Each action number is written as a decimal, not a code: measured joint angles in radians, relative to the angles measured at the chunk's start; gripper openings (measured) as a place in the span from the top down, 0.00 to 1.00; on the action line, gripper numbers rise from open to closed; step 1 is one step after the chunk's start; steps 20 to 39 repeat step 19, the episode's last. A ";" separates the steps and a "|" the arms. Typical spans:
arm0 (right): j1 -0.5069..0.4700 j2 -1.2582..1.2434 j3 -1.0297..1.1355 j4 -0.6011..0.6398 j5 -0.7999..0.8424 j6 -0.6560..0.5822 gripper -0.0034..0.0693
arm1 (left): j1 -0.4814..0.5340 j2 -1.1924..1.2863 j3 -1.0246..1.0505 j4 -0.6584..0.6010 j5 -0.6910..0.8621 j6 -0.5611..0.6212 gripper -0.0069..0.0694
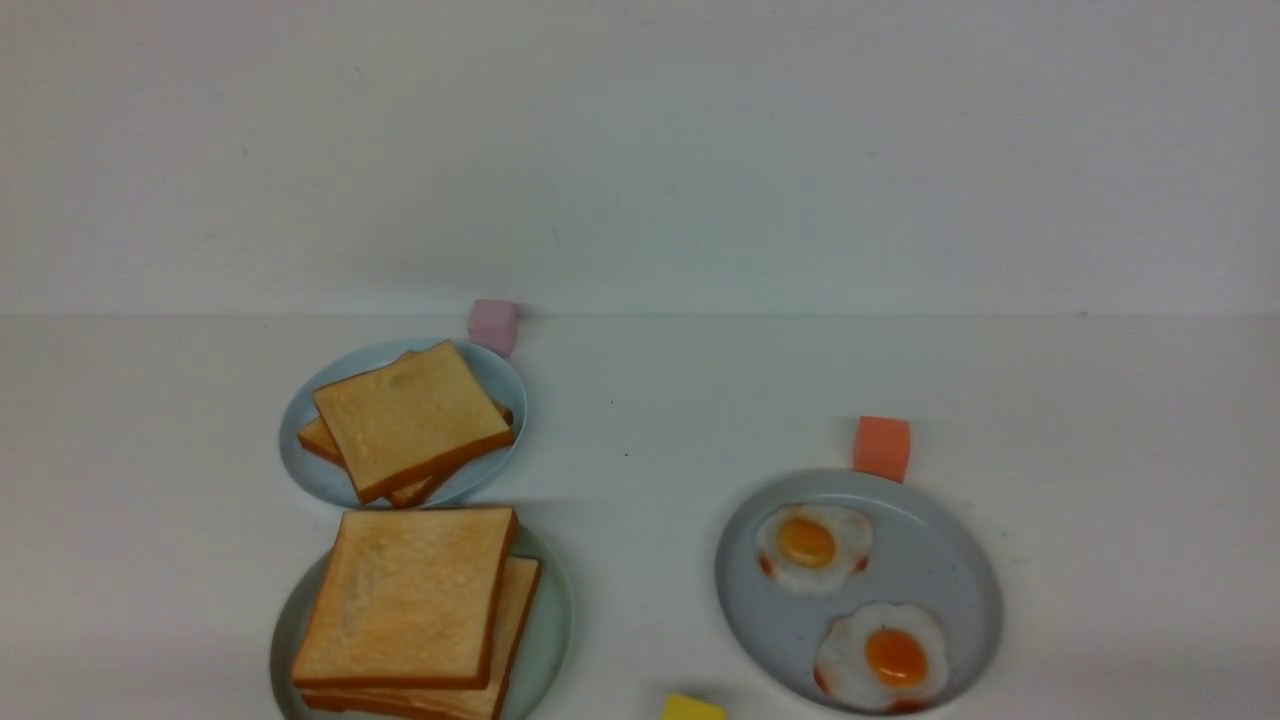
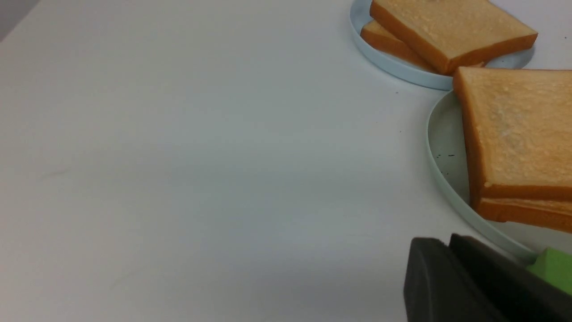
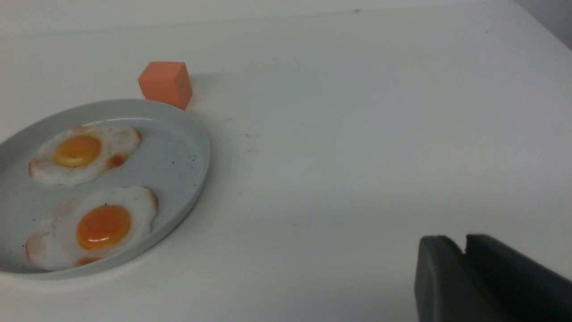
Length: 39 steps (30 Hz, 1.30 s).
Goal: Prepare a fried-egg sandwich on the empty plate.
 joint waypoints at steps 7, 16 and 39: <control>0.000 0.000 0.000 0.000 -0.001 0.000 0.79 | 0.000 0.000 0.000 0.000 0.000 0.000 0.81; 0.000 0.000 0.000 0.000 -0.001 0.000 0.78 | 0.000 0.000 0.000 0.000 0.000 0.000 0.80; 0.000 0.000 0.000 0.000 -0.001 0.000 0.77 | 0.000 0.000 0.000 0.000 0.000 0.000 0.79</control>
